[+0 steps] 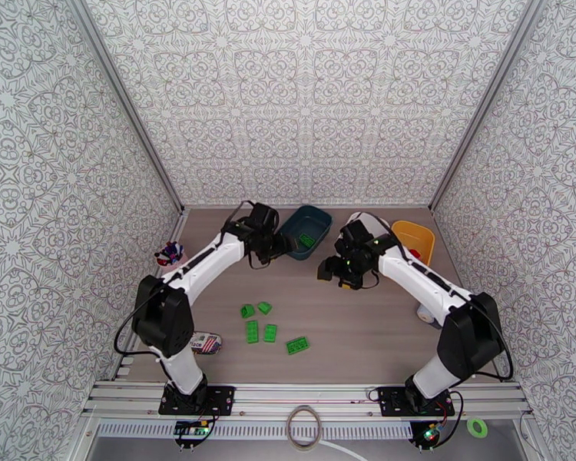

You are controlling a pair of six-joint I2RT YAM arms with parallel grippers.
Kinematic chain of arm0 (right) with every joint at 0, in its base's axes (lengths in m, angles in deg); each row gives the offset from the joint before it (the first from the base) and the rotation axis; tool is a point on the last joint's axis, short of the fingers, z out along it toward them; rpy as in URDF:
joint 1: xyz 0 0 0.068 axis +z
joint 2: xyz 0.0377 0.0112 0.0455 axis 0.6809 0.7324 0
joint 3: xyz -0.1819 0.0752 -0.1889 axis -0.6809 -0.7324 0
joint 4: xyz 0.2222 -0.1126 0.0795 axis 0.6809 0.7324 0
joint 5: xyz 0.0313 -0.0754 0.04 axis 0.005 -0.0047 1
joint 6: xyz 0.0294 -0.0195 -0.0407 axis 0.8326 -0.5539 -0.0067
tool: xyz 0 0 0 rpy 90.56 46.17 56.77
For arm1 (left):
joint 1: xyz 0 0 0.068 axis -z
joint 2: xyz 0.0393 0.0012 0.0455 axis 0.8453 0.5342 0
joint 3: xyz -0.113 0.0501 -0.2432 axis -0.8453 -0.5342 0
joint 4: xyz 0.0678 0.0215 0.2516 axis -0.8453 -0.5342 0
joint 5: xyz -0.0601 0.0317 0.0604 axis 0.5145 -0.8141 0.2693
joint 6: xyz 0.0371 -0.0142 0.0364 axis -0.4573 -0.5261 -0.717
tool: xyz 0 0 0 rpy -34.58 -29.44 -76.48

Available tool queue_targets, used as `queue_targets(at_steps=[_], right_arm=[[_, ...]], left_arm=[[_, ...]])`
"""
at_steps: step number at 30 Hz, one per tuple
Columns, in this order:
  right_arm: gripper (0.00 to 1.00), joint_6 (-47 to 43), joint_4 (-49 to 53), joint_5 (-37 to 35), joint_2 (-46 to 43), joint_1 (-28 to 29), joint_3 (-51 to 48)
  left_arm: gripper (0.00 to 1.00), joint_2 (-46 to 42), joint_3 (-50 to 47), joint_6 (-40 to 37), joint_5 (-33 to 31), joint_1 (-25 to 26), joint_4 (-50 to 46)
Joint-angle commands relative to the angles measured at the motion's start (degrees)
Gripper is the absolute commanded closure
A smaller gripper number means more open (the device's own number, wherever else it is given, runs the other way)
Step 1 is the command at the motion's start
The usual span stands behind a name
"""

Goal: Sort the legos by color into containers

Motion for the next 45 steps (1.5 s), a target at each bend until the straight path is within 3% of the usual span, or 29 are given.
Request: queue_targets(at_steps=[1, 12, 20, 28, 36, 45], right_arm=[[0.26, 0.5, -0.8, -1.8, -3.3, 1.0, -4.4], [0.25, 1.8, 1.4, -3.6, -17.3, 1.0, -19.5], [0.24, 6.8, 0.8, -2.9, -27.5, 1.0, -28.2], [0.24, 8.4, 1.9, -2.9, -31.2, 1.2, -29.4], [0.24, 8.9, 3.4, -3.7, -32.8, 1.2, -29.2], [0.24, 8.7, 2.6, -3.3, -32.0, 1.2, -29.4]], left_arm=[[0.28, -3.0, -3.1, -7.0, -3.4, 4.0, -4.4], [0.21, -14.0, -19.0, -17.7, -3.4, 20.0, -2.8], [0.20, -9.4, -22.5, -19.5, -8.0, 31.4, -2.9], [0.21, -1.9, -22.6, -18.8, -11.4, 33.9, -1.5], [0.27, 2.2, -24.2, -18.3, -10.3, 34.9, 0.5], [0.59, 2.1, -24.1, -15.7, -12.5, 34.2, 0.0]])
